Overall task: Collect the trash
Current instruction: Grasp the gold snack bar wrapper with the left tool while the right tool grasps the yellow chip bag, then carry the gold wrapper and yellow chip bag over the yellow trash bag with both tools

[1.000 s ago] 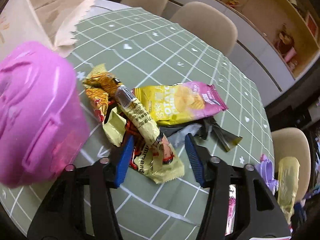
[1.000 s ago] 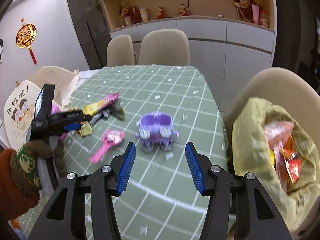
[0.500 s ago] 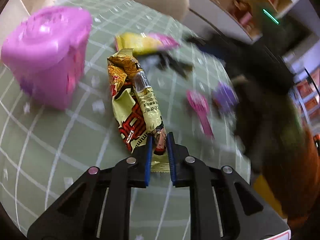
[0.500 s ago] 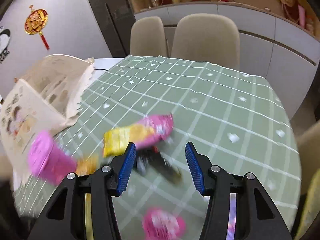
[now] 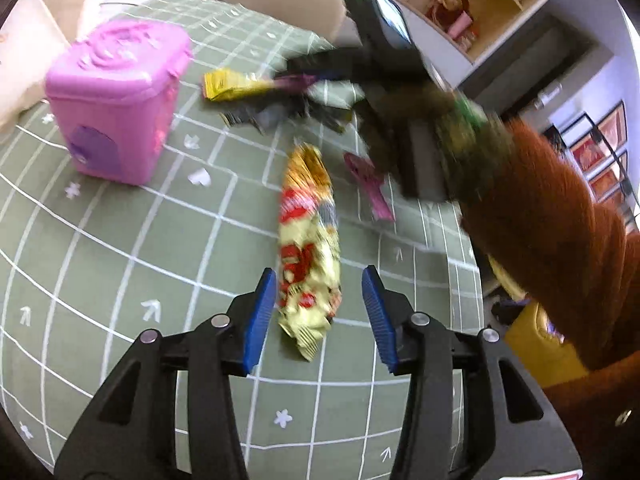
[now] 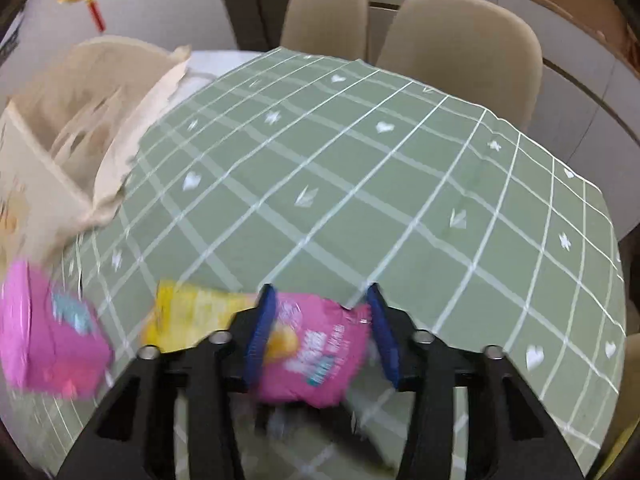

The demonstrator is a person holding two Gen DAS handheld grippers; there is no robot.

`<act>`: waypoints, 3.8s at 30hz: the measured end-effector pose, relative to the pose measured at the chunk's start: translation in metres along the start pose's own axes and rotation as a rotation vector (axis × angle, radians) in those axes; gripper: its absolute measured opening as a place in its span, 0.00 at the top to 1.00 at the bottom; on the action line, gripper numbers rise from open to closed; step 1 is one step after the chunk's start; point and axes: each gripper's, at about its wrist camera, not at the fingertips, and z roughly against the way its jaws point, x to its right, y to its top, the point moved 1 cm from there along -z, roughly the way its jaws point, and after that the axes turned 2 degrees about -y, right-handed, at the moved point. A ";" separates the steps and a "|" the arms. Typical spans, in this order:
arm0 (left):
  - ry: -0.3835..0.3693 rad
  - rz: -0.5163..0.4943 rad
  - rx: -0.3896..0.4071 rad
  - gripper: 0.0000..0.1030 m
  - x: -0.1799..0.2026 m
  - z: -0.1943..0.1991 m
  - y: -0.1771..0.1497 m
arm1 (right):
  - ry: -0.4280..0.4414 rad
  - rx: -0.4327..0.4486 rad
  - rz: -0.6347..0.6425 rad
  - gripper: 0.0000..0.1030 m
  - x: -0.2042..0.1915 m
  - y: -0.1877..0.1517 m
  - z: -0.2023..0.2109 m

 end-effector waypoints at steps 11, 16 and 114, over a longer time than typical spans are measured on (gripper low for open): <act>0.043 0.012 0.019 0.58 0.001 -0.007 0.013 | 0.053 -0.043 -0.052 0.90 -0.002 -0.111 0.072; 0.032 -0.015 0.011 0.58 0.008 -0.012 0.018 | 0.062 0.059 -0.019 0.82 -0.003 -0.120 0.103; -0.251 -0.396 -0.053 0.74 0.403 -0.208 0.069 | -0.355 0.432 -0.549 0.97 0.311 -0.369 0.370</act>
